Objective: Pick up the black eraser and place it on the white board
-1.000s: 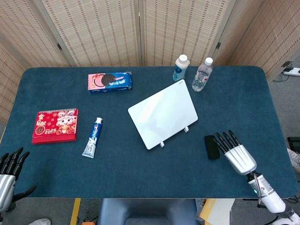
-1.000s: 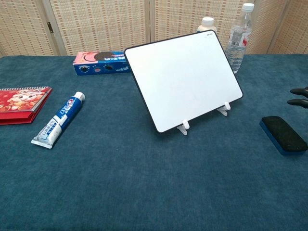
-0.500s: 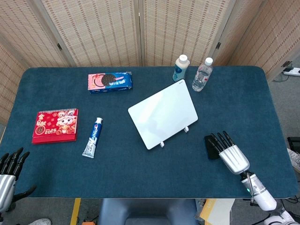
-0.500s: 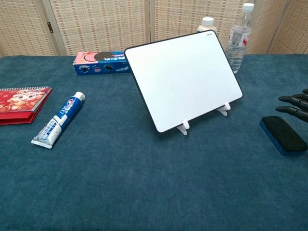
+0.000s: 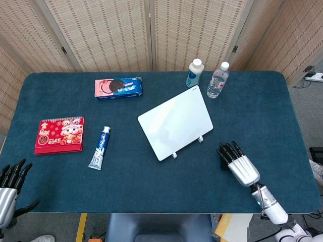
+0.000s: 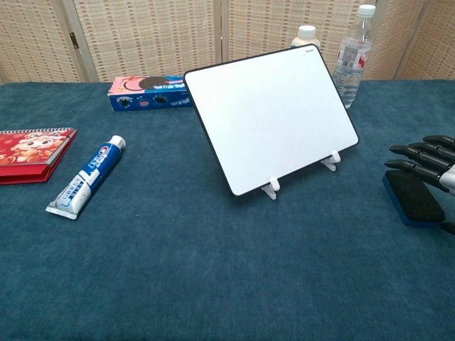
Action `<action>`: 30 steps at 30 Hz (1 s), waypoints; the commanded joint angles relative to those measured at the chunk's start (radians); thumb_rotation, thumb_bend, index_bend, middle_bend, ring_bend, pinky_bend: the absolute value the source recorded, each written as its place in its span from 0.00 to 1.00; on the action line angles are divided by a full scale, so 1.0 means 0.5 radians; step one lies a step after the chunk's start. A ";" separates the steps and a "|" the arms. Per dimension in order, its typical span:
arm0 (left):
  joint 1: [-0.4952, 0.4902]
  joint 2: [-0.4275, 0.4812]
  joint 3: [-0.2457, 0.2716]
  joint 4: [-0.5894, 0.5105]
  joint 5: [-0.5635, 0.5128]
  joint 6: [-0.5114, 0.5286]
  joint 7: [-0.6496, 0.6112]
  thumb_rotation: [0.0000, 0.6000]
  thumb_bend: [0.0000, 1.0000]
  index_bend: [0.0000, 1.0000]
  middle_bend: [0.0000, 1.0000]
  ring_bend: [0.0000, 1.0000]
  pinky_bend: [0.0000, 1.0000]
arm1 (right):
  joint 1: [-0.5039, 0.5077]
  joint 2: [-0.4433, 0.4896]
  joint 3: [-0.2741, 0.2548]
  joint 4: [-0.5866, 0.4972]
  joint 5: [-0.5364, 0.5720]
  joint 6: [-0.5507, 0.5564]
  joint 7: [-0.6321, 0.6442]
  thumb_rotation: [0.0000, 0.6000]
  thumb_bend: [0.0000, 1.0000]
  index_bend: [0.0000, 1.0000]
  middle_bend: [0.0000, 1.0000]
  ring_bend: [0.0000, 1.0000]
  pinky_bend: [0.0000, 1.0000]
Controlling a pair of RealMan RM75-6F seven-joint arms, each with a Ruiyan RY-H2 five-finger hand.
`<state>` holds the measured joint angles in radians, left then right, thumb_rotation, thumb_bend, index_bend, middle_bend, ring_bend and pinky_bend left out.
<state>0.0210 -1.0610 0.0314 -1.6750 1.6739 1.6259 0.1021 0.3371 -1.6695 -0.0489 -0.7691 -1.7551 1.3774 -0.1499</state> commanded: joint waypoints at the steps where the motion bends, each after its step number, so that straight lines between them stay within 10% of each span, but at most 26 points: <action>1: -0.001 0.000 0.001 0.000 0.001 -0.002 0.000 1.00 0.07 0.00 0.03 0.10 0.09 | 0.013 0.005 -0.003 -0.076 0.001 0.010 -0.002 1.00 0.24 0.00 0.00 0.00 0.00; 16: 0.010 0.016 0.003 0.001 0.016 0.029 -0.040 1.00 0.07 0.00 0.03 0.10 0.09 | 0.223 -0.004 0.112 -0.556 0.075 -0.206 -0.195 1.00 0.24 0.00 0.00 0.00 0.00; 30: 0.006 -0.001 -0.011 -0.002 -0.014 0.012 0.000 1.00 0.07 0.00 0.03 0.10 0.09 | 0.260 0.747 -0.009 -1.027 0.015 -0.320 -0.330 1.00 0.24 0.00 0.00 0.00 0.00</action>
<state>0.0248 -1.0595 0.0262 -1.6756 1.6691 1.6348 0.0990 0.4731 -1.3291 -0.0396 -1.2705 -1.7463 1.2251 -0.2788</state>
